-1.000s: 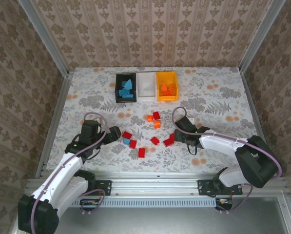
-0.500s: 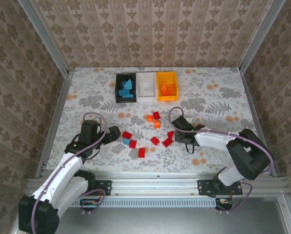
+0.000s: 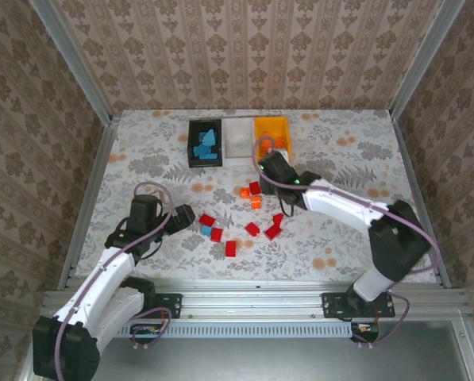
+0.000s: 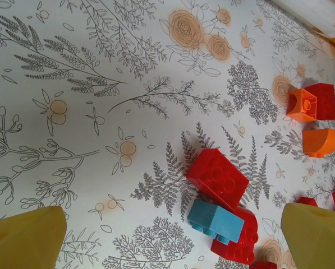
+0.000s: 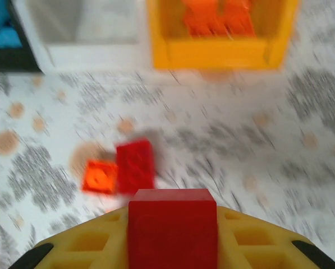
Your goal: Sort the legos into containers by color
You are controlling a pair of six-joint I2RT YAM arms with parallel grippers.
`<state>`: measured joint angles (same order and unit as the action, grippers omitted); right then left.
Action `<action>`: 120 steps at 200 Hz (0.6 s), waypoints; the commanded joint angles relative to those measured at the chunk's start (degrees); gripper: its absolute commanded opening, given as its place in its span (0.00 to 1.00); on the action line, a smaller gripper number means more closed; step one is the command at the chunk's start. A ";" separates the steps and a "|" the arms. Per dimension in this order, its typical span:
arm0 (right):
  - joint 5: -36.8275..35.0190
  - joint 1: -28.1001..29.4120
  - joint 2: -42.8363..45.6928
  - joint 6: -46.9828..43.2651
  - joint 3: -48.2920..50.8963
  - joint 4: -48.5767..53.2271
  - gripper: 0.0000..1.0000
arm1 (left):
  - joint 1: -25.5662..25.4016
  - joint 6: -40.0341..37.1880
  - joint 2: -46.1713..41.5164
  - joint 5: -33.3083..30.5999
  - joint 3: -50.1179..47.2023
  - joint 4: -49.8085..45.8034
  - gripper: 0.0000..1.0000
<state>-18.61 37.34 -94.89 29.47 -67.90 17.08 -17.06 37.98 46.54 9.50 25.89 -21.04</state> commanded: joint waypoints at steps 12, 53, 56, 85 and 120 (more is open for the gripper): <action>0.31 -0.14 -14.29 -6.95 -15.51 1.44 0.33 | 0.97 1.37 0.89 2.42 -0.40 -0.32 1.00; 0.65 -1.53 -31.31 -10.02 -37.56 6.36 0.33 | 1.41 1.51 1.93 4.51 0.16 -1.44 1.00; 0.73 -1.57 -32.37 -10.23 -39.12 6.91 0.33 | 1.49 1.41 1.76 4.72 0.20 -1.55 1.00; 0.62 -2.57 -41.40 -10.81 -53.29 14.53 0.33 | 1.70 0.59 0.24 4.77 0.11 -2.64 1.00; 3.63 -4.06 -46.81 -10.60 -62.39 19.26 0.36 | 1.84 0.34 -0.31 5.27 -0.31 -2.08 1.00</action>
<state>-17.15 34.35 -138.93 19.75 -124.46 29.39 -15.77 38.81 46.96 13.61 25.89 -21.87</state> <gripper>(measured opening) 0.344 0.997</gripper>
